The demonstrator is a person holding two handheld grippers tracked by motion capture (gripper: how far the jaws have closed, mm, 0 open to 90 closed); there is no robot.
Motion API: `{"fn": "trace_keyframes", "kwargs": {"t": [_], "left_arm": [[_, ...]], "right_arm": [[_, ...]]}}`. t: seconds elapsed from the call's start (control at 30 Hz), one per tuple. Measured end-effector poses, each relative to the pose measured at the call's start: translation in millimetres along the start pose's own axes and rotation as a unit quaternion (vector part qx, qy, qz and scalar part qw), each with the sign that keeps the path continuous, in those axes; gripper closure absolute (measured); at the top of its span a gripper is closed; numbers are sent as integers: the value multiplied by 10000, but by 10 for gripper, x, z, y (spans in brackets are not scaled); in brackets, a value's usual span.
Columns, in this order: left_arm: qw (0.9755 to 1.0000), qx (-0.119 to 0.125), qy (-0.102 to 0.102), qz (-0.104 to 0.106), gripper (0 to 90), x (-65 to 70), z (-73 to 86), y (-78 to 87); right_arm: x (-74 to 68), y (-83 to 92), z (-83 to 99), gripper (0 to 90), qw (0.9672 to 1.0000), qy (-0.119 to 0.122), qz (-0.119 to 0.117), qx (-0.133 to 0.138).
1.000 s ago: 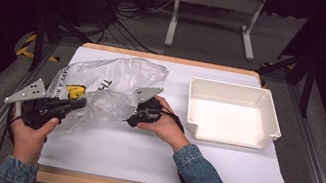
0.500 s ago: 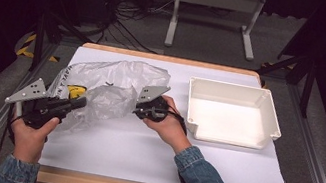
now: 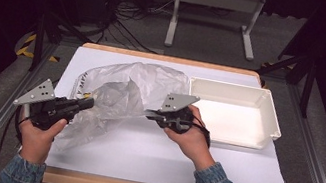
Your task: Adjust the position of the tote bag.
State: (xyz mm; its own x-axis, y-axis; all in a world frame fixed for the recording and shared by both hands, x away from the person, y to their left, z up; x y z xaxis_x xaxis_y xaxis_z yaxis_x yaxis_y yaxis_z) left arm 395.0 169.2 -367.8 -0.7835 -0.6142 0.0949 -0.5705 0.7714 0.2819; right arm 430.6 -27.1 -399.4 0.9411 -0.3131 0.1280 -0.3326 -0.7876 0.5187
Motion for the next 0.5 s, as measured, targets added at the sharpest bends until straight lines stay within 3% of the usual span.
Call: {"fn": "trace_keyframes", "kwargs": {"t": [0.07,0.17,0.4,0.5], "left_arm": [[9999,-40,18,100,888,35,16,-30],[9998,-81,-68,167,889,68,21,-53],[9998,-133,-100,96,898,47,33,-29],[9999,-131,-26,63,898,13,42,9]], "right_arm": [[-45,152,79,900,9996,-85,211,-192],[-137,254,119,900,9991,-122,189,-348],[-561,332,147,900,9972,41,-380,-649],[-660,307,108,804,9961,114,-576,-654]]}}
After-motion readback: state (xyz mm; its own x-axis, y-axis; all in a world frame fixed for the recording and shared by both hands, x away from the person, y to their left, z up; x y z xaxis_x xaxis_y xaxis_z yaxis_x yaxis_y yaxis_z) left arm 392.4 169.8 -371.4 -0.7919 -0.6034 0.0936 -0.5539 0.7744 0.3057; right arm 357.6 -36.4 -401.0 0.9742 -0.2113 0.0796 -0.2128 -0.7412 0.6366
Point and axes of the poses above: each handheld gripper's, and its own axes: y roughly backward along the jaws, z roughly out of its underside, x roughly to its right, the point moved 10 cm from there along -y, roughly forward along the jaws, and after that the axes turned 1 degree about -y, right-handed, at the moved point
